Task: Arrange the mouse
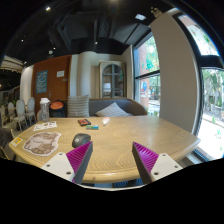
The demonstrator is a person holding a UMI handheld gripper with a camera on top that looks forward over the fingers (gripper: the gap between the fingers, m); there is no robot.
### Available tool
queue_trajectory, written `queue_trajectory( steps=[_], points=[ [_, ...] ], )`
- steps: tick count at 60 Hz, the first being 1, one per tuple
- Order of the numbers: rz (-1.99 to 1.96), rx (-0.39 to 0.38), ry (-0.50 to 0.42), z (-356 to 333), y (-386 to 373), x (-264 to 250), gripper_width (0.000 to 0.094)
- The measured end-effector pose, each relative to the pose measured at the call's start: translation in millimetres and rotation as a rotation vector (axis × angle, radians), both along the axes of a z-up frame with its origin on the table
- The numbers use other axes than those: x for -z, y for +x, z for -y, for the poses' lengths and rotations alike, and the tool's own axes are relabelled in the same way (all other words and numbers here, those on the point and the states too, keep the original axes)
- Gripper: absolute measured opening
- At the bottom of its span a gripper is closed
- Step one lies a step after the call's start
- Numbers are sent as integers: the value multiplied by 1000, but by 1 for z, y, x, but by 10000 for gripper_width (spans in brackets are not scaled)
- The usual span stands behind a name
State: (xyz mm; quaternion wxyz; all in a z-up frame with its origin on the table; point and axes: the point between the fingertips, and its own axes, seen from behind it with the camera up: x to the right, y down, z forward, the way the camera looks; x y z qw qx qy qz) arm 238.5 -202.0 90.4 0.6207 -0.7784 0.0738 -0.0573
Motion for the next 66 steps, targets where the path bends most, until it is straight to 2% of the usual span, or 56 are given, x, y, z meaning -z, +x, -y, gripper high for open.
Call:
queue_trajectory(
  steps=[6, 19, 28, 30, 35, 38, 40, 44, 50, 57, 66],
  points=[
    [0, -79, -35, -32, -30, 5, 822],
    [-121, -233, -269, -145, -104, 63, 819],
    [-206, -240, -382, -200, -136, 87, 807],
    [-192, -217, -387, -212, -133, 88, 811],
    [-144, -185, -410, -235, -135, 95, 719],
    [-104, -158, -427, -245, -129, 102, 538],
    [-92, -145, -417, -249, -131, 102, 521],
    [-44, -119, -393, -252, -131, 97, 422],
    [15, -88, -362, -254, -130, 96, 352],
    [-42, -125, -344, -251, -143, 90, 344],
    [-27, -173, -271, -238, -186, 44, 344]
  ],
)
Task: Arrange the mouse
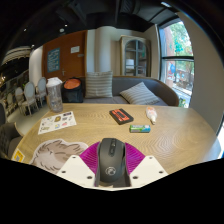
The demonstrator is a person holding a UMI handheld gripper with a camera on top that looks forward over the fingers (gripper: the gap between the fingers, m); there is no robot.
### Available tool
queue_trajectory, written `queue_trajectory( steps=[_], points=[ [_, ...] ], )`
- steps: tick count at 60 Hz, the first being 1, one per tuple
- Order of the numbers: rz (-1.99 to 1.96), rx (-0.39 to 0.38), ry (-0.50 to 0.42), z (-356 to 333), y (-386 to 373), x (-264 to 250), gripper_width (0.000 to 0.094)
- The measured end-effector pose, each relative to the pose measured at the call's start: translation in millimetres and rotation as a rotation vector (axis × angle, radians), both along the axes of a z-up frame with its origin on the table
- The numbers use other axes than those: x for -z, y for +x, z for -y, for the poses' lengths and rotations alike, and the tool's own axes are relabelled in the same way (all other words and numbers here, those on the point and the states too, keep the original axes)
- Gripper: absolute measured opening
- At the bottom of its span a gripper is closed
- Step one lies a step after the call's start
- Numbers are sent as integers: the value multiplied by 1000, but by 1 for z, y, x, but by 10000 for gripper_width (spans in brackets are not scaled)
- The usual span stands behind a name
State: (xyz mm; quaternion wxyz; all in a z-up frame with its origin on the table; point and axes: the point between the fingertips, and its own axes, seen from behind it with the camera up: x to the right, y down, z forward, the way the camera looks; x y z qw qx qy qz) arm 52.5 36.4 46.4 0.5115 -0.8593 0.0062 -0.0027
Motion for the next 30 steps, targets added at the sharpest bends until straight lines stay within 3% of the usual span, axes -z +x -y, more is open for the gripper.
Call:
queue_trajectory(
  steps=[11, 22, 30],
  points=[
    [5, -162, 38, 16, -131, -30, 344],
    [50, -168, -93, 22, -183, 43, 345],
    [68, -146, -101, 18, -181, 48, 480]
  ],
)
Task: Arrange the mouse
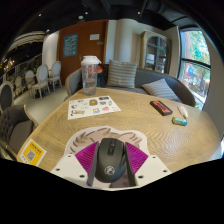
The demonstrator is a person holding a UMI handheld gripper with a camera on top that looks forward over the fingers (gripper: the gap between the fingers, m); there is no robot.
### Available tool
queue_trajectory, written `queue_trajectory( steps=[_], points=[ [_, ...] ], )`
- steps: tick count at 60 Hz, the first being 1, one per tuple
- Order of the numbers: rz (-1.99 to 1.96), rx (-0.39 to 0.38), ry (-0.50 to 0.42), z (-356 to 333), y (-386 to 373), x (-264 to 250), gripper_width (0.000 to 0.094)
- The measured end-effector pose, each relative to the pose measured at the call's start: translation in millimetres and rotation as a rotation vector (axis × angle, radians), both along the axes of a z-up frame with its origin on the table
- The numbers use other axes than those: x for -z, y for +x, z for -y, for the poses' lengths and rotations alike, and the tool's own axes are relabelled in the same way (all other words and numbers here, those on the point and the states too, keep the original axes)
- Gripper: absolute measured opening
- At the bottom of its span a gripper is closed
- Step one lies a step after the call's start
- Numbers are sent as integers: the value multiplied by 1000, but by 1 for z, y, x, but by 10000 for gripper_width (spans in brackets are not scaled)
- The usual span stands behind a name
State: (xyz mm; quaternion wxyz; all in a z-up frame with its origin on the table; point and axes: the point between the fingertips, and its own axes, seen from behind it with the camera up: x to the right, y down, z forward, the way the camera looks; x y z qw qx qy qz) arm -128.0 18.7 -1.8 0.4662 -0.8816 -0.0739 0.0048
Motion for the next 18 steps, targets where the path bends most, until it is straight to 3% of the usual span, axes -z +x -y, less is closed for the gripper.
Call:
queue_trajectory(
  steps=[2, 6, 9, 18],
  points=[
    [-3, -25, 6, 3, -2, -3, 552],
    [-19, -66, 50, 8, -4, -16, 872],
    [-20, -69, 77, 20, 1, -28, 838],
    [-63, -104, 217, 92, 21, -73, 852]
  ],
)
